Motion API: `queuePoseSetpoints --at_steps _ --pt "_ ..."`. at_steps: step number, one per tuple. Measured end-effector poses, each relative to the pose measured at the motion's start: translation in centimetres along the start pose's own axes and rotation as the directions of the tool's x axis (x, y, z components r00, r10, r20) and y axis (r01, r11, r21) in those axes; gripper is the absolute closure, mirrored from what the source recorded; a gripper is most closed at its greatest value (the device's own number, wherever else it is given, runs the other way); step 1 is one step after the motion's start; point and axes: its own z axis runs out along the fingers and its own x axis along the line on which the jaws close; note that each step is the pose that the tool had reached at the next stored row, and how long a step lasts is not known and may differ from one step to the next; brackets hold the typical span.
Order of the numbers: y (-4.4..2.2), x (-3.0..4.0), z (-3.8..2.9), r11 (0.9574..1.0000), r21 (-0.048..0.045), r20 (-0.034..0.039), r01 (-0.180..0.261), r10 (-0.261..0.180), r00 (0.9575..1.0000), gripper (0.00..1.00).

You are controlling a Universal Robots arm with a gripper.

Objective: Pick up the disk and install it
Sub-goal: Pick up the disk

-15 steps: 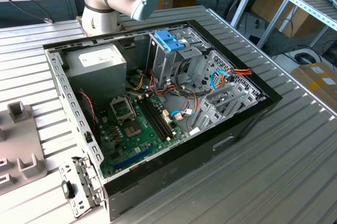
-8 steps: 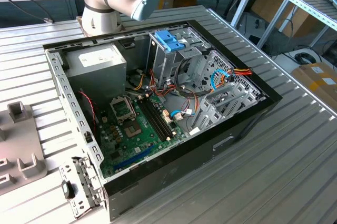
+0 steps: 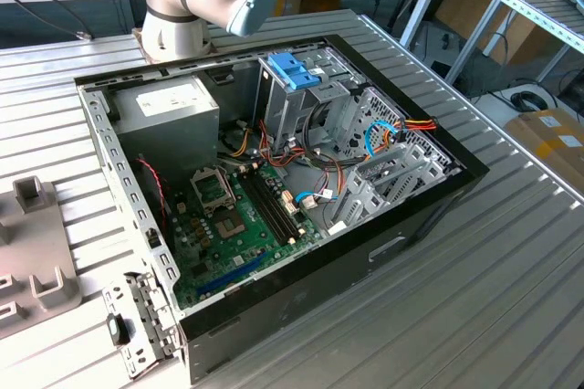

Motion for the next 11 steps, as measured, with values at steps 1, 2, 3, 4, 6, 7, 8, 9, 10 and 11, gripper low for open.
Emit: queuePoseSetpoints --at_steps 1,2,3,4,6,7,8,9,10,11 --pt "0.0 0.0 0.0 1.0 -0.0002 -0.0003 0.008 -0.008 1.0 0.9" --pt "0.0 0.0 0.0 0.9999 -0.0003 -0.0006 0.013 -0.013 0.9999 0.9" --pt "0.0 0.0 0.0 0.9999 -0.0004 -0.0007 0.016 -0.016 0.9999 0.9" --pt "0.0 0.0 0.0 0.9998 -0.0004 -0.0009 0.02 -0.02 0.9998 0.9" --pt "0.0 0.0 0.0 0.9996 -0.0007 -0.0014 0.03 -0.03 0.9996 0.9" --pt "0.0 0.0 0.0 0.9995 -0.0008 -0.0015 0.033 -0.033 0.9995 0.9" --pt "0.0 0.0 0.0 0.9994 -0.0009 -0.0016 0.036 -0.036 0.9994 0.9" --pt "0.0 0.0 0.0 0.9993 -0.0009 -0.0017 0.038 -0.038 0.9993 0.9" --pt "0.0 0.0 0.0 0.999 -0.0011 -0.002 0.045 -0.045 0.999 0.9" --pt "0.0 0.0 0.0 0.9989 -0.0012 -0.002 0.047 -0.047 0.9989 0.9"
